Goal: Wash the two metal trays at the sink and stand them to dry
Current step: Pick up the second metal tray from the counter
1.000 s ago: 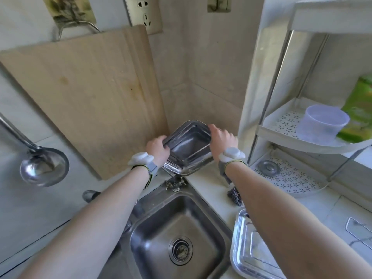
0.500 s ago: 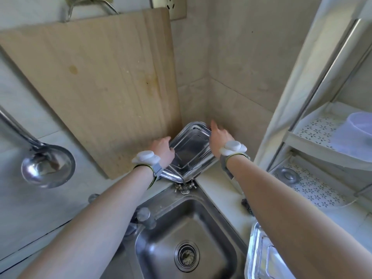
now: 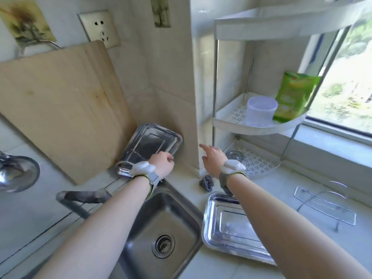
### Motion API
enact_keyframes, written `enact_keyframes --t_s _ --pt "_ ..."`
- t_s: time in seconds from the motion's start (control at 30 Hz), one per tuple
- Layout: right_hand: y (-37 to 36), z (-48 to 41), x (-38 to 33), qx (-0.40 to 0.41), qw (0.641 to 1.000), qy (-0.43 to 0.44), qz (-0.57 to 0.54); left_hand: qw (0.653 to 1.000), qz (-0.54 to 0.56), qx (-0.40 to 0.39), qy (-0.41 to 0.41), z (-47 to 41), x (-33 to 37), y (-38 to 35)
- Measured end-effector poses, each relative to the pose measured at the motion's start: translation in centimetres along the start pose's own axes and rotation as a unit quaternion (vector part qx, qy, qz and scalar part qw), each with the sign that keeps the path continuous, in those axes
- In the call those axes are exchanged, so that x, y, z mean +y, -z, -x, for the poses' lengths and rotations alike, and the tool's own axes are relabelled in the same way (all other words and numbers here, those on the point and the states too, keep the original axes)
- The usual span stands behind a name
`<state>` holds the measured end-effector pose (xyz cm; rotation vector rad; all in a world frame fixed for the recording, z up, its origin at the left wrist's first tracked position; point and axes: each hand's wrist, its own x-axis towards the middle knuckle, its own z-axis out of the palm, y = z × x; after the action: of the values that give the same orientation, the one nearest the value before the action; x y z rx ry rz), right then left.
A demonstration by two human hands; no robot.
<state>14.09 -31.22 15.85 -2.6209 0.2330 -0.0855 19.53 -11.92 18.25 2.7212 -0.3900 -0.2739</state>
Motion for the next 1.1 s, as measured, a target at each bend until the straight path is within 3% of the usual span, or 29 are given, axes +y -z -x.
enact_keyframes --t_s 0.27,0.43,0.6,0.77,0.87,1.0,1.1 --pt "-0.4 13.3 16.1 -0.063 0.965 -0.256 0.001 0.993 -0.01 -0.114 0.035 8.0 5.0 -15.9" --pt "-2.5 18.9 20.1 -0.041 0.945 -0.326 -0.005 0.992 -0.01 -0.082 0.096 9.3 4.0 -20.2" --pt "-4.8 20.0 21.2 0.005 0.916 -0.397 -0.049 0.961 0.163 -0.102 0.197 8.8 3.5 -21.8" --pt "-5.6 19.9 21.8 0.098 0.84 -0.508 -0.161 0.901 0.348 -0.047 0.254 9.0 3.2 -22.5" --pt "-5.7 18.3 20.5 0.132 0.849 -0.469 -0.204 0.881 0.389 -0.007 0.271 9.4 2.4 -21.3" --pt "-5.9 15.6 16.6 0.063 0.904 -0.377 -0.193 0.898 0.314 0.035 0.306 9.1 -1.7 -18.3" --pt "-7.1 12.4 12.5 -0.011 0.918 -0.345 -0.194 0.913 0.238 0.063 0.327 8.4 -6.5 -16.1"
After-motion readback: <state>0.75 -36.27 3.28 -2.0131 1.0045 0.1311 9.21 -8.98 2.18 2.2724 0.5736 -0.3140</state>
